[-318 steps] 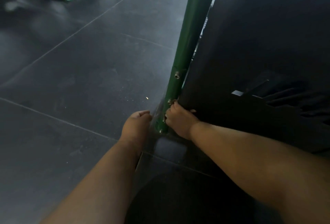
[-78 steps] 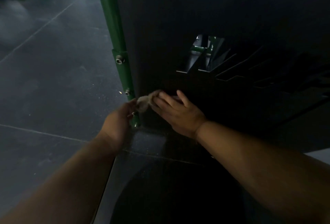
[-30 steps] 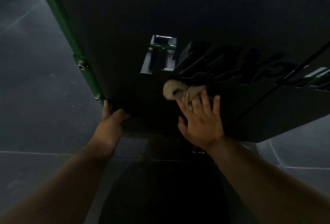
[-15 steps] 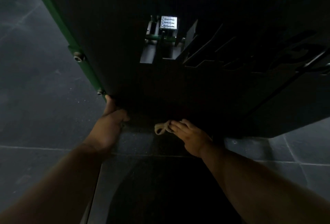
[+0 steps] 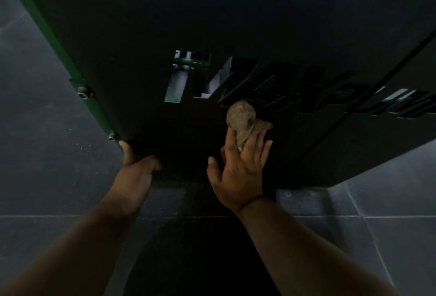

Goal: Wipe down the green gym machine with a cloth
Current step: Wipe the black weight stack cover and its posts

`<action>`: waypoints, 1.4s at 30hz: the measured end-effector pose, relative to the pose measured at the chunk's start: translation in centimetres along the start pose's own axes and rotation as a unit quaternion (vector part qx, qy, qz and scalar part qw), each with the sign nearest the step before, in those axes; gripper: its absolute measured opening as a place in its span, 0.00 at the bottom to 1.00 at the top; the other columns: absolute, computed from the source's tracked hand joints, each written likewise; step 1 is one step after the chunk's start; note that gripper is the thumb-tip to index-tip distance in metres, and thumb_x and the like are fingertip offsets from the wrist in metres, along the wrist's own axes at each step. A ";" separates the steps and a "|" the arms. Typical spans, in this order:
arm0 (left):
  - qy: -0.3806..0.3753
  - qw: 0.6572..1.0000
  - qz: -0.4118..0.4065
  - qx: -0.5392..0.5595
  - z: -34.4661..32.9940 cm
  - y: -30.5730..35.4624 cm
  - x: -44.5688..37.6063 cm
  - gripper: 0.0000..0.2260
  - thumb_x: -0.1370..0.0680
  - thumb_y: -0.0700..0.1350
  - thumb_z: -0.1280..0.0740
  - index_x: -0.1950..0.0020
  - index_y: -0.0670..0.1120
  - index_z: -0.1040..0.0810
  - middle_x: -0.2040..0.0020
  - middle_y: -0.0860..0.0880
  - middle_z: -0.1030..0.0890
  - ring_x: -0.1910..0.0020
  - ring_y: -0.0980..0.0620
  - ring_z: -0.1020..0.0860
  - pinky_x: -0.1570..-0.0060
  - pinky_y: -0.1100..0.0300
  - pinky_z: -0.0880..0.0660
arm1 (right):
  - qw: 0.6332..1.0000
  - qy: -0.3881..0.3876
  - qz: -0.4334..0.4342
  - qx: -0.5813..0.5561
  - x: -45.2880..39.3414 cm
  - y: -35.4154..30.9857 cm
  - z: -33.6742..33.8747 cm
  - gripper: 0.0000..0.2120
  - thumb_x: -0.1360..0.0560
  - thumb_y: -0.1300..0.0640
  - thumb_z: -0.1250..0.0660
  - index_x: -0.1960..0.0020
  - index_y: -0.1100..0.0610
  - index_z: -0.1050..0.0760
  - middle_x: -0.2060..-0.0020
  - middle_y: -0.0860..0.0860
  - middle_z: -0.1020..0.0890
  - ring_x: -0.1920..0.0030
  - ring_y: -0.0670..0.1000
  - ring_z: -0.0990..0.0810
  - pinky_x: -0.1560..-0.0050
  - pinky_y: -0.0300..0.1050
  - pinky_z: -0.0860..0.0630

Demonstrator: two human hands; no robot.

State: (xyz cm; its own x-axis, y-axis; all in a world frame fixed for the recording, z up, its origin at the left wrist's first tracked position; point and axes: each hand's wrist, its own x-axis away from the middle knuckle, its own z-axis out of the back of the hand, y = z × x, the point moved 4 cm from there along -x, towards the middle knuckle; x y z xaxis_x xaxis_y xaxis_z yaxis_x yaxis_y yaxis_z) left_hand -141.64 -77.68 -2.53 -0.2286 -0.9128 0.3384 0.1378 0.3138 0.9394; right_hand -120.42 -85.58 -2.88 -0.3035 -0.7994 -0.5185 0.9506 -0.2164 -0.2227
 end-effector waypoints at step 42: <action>-0.020 0.995 0.070 0.062 -1.4 -1.5 0.6 0.19 0.18 0.42 0.38 0.27 0.45 0.28 0.46 0.45 0.20 0.54 0.54 0.19 0.54 0.58 0.21 | 0.183 0.052 -0.706 -0.682 3.6 2.3 -8.4 0.38 0.19 0.28 0.50 0.17 0.48 0.41 0.18 0.54 0.37 0.19 0.60 0.37 0.22 0.61 0.40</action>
State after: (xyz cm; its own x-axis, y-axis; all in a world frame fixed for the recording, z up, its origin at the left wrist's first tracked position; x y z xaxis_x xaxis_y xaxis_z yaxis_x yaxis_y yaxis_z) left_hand -140.64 -79.09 -3.78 -0.2547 -0.8474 0.4659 0.0511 0.4693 0.8815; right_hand -119.86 -84.26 -12.24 -0.2509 -0.4561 0.8538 -0.9598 0.2318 -0.1583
